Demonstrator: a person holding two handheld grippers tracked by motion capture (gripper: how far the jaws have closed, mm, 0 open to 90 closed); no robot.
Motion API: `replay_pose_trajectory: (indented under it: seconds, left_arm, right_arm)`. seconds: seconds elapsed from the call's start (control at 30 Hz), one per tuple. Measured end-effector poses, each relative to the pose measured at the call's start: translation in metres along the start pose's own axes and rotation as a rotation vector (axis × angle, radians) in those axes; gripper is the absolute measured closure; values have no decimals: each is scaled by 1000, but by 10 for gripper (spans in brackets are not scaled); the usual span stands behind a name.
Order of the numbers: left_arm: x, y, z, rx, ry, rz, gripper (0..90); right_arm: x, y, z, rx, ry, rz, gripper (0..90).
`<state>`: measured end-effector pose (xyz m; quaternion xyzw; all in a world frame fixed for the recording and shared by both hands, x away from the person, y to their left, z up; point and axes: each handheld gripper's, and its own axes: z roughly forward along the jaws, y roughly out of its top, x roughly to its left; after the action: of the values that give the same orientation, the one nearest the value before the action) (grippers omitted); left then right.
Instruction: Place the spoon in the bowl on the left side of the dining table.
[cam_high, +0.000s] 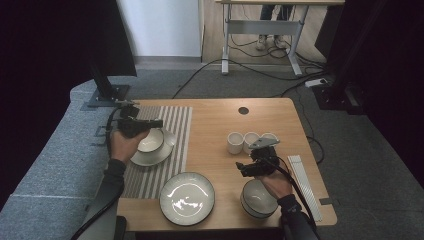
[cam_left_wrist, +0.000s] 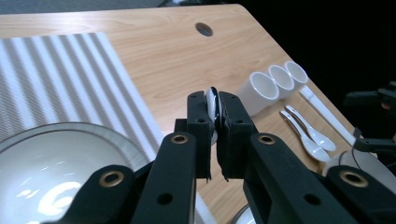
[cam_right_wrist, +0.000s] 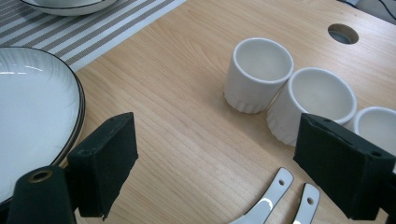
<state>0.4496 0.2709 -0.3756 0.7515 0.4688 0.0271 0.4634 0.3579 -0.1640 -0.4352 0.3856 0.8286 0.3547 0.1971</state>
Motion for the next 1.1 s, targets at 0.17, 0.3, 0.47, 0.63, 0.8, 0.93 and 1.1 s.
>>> replay_pose_trajectory:
  seconds: [0.17,0.3,0.47,0.63,0.8,0.93,1.1]
  left_arm:
    - [14,-2,-9,-14,34,-23,843]
    - [23,-3,-15,-20,65,-34,844]
    - [38,-6,-18,-29,89,-60,844]
    - [51,-13,-17,-22,101,-90,844]
    - [65,-22,-14,-20,104,-127,844]
    - [74,-27,-13,-17,100,-157,844]
    - [83,-34,-10,-18,98,-179,843]
  right_arm:
    - [-3,-4,-2,-4,-7,13,133]
    - [-4,-7,-3,-1,-9,18,134]
    - [-6,-11,-3,1,-9,25,137]
    - [-5,-12,-2,1,-6,23,137]
    - [-5,-13,-2,1,-7,25,138]
    - [-7,-14,-2,4,-8,30,139]
    - [-7,-16,-1,4,-9,30,141]
